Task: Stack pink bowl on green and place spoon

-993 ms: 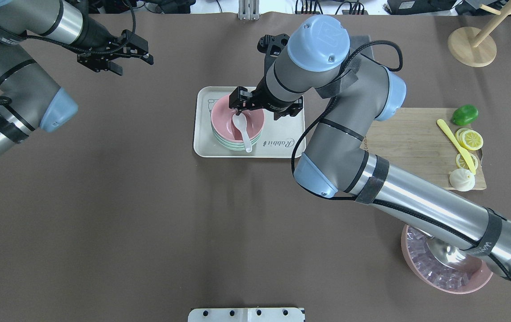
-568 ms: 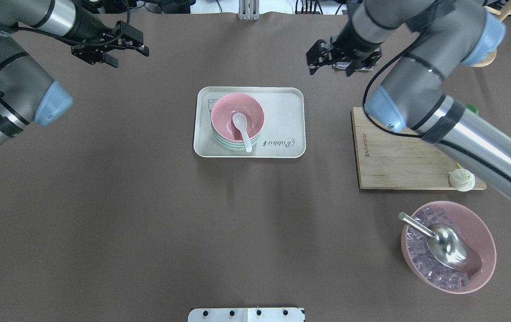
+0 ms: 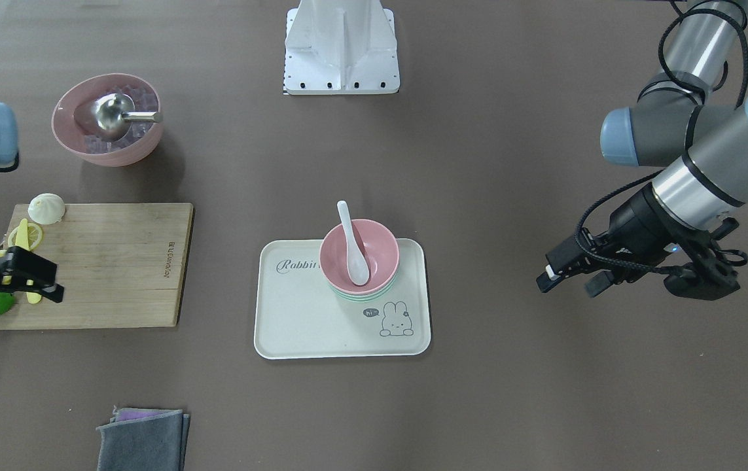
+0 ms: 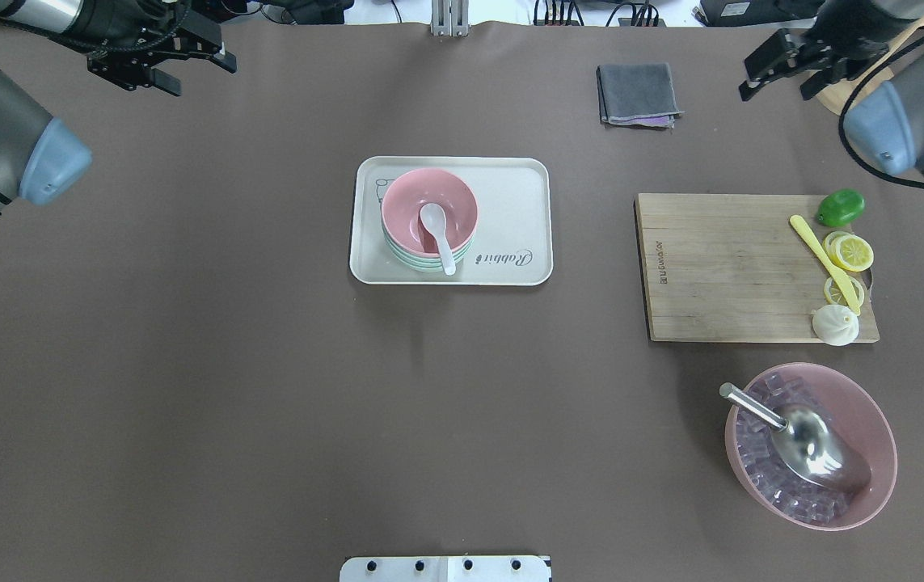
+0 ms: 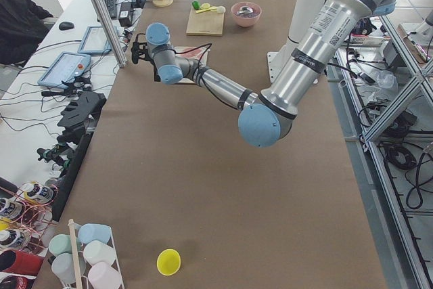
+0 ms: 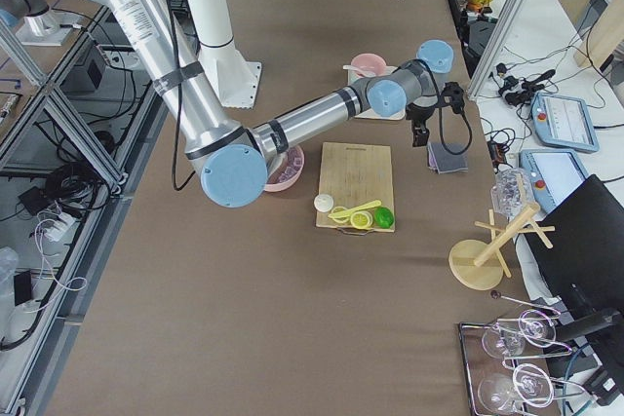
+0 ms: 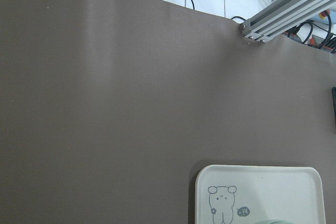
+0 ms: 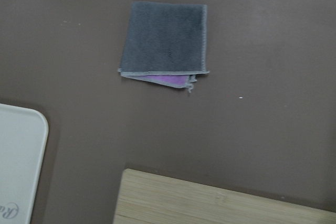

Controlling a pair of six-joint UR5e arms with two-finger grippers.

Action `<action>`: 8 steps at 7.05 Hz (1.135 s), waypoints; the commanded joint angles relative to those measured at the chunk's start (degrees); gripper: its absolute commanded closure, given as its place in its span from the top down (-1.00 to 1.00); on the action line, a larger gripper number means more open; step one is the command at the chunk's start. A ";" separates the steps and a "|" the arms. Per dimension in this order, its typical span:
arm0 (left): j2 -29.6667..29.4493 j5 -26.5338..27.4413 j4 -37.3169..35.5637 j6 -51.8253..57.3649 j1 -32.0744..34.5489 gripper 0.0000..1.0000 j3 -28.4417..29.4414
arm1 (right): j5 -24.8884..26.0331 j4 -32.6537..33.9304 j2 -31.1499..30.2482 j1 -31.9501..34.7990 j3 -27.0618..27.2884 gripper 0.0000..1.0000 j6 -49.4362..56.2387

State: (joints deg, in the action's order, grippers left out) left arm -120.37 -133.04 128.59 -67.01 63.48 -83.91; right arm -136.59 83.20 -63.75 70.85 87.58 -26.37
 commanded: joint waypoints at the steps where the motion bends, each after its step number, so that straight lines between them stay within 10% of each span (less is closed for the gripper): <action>1: 5.57 -0.02 -2.10 3.34 10.09 0.97 0.22 | 0.17 1.00 -6.19 5.33 0.40 1.00 6.50; 5: 17.08 -1.34 -24.21 50.03 25.52 0.97 -1.07 | 10.62 12.39 -10.87 7.80 0.14 1.00 25.36; 8: 29.27 -4.25 -27.25 56.02 28.63 0.97 -5.88 | 10.64 12.61 -17.17 9.56 0.13 1.00 25.32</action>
State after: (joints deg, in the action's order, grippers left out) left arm -97.12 -136.56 102.08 -12.47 91.40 -86.57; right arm -125.82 95.90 -77.55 79.33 87.35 -1.08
